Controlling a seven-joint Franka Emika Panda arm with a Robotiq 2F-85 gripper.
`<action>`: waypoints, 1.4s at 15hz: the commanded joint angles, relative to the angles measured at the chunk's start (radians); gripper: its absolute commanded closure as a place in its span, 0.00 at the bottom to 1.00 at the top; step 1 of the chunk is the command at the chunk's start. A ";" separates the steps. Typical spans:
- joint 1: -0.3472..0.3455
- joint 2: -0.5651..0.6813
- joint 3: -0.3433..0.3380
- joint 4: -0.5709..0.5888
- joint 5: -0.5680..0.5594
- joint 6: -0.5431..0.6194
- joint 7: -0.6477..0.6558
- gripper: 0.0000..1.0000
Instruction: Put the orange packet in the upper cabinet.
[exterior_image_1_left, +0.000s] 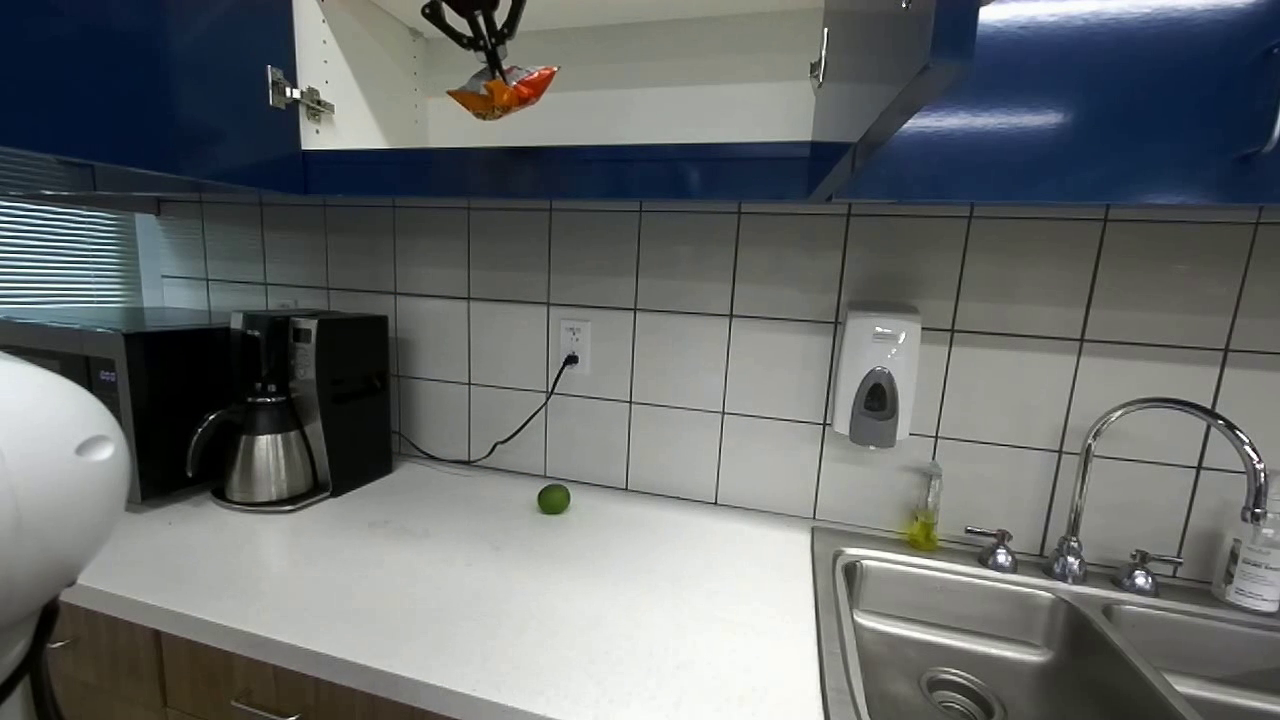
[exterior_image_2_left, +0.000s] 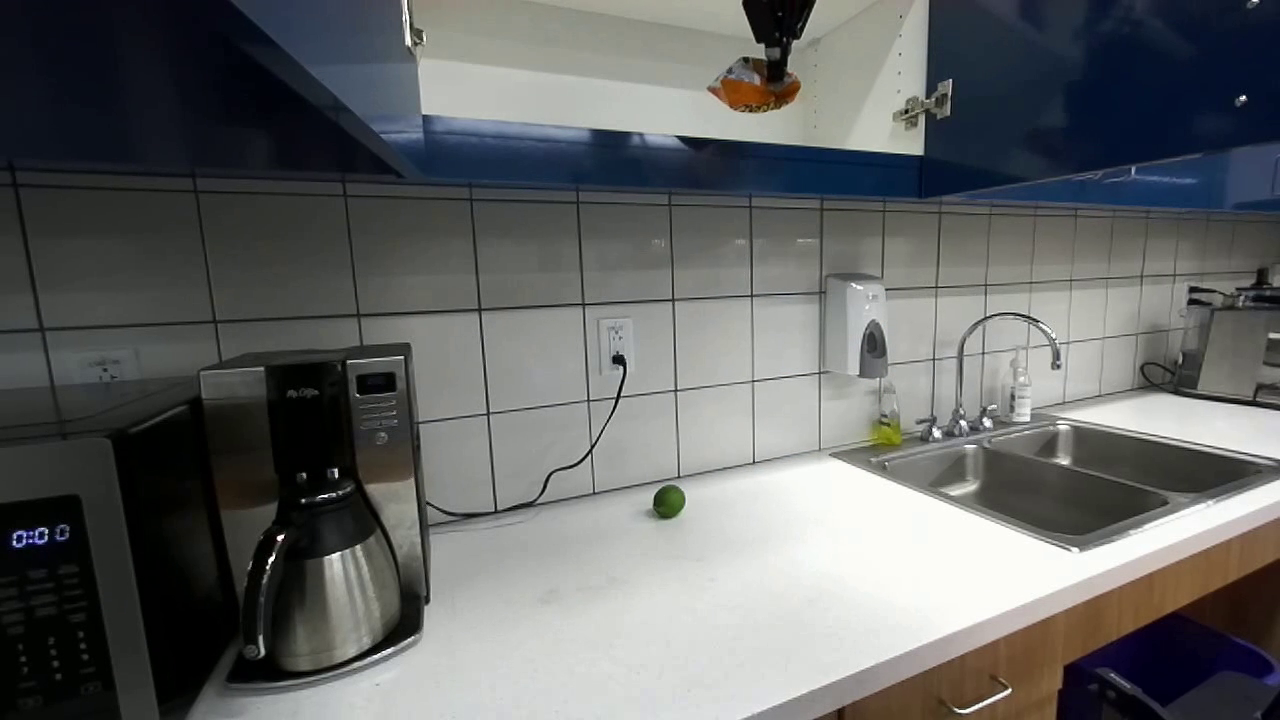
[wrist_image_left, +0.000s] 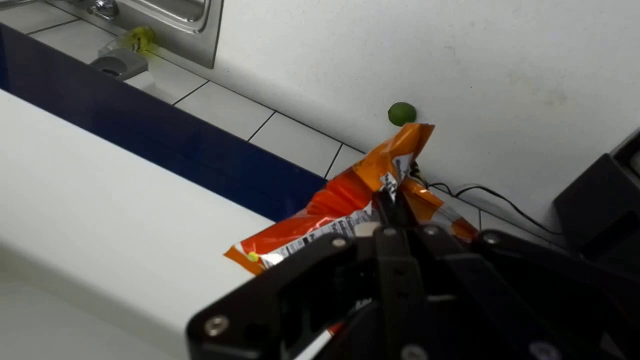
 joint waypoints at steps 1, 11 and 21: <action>-0.010 0.115 -0.010 0.137 -0.055 0.039 -0.051 1.00; -0.031 0.332 -0.081 0.329 -0.071 0.212 -0.123 1.00; -0.046 0.435 -0.120 0.401 -0.065 0.234 -0.136 0.66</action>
